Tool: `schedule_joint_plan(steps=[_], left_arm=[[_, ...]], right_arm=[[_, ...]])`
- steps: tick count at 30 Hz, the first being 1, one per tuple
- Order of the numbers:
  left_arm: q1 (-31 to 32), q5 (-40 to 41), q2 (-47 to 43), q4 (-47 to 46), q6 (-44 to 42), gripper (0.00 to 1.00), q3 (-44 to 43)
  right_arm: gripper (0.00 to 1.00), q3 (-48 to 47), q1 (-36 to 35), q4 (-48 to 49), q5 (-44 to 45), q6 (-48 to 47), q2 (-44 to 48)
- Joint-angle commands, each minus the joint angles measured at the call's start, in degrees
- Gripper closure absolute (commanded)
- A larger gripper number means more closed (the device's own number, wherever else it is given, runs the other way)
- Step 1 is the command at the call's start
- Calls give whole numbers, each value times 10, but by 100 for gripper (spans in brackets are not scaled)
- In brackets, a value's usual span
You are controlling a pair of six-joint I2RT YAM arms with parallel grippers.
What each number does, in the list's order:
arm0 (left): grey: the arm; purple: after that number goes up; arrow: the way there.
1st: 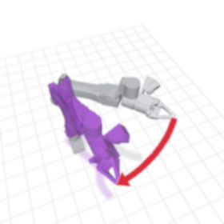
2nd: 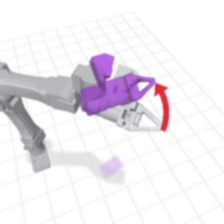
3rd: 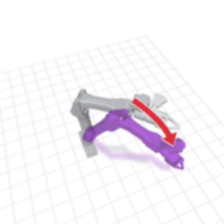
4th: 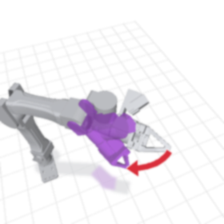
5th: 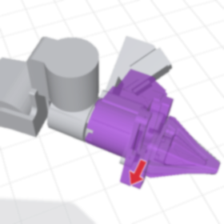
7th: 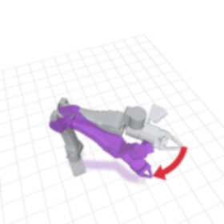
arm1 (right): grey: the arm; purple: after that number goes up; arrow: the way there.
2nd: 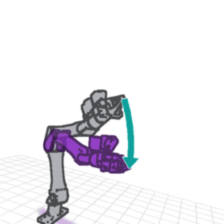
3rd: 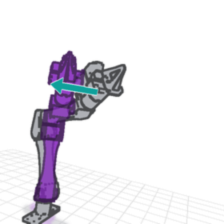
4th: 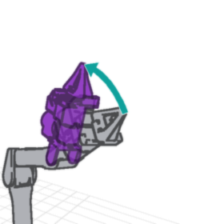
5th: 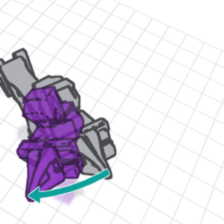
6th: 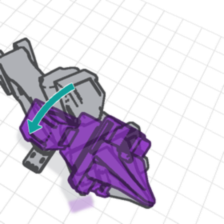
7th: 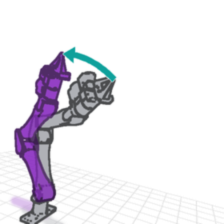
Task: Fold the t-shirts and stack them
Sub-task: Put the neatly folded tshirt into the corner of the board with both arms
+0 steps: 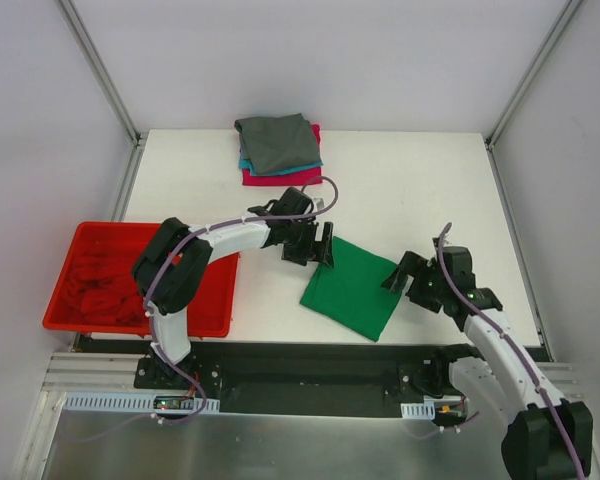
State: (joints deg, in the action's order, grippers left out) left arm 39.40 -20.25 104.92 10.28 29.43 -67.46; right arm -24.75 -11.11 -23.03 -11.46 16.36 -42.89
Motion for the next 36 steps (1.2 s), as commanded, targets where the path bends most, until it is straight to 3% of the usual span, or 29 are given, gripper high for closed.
schedule_joint_plan(steps=[1, 6, 12, 18, 27, 33, 36], left_arm=[[2, -36, 39, 19, -26, 19, -53], [3, -35, 78, 30, -28, 32, -72], [11, -57, 99, 34, -25, 34, -72], [20, -36, 94, 34, -7, 39, -49], [37, -12, 107, 33, 13, 46, -41], [51, 36, 100, 34, 52, 56, -21], [62, 50, 102, 34, 59, 66, -26]], right_arm=[[5, 3, 0, 18, -55, 45, -66], [23, 20, 0, 58, -78, 44, -140], [48, 4, 0, 56, -46, 40, -208], [61, -17, 0, 35, 6, 36, -258], [66, -37, 0, 42, 7, 20, -286], [67, -29, 0, 47, 0, 17, -278], [67, -28, 0, 47, -1, 15, -276]])
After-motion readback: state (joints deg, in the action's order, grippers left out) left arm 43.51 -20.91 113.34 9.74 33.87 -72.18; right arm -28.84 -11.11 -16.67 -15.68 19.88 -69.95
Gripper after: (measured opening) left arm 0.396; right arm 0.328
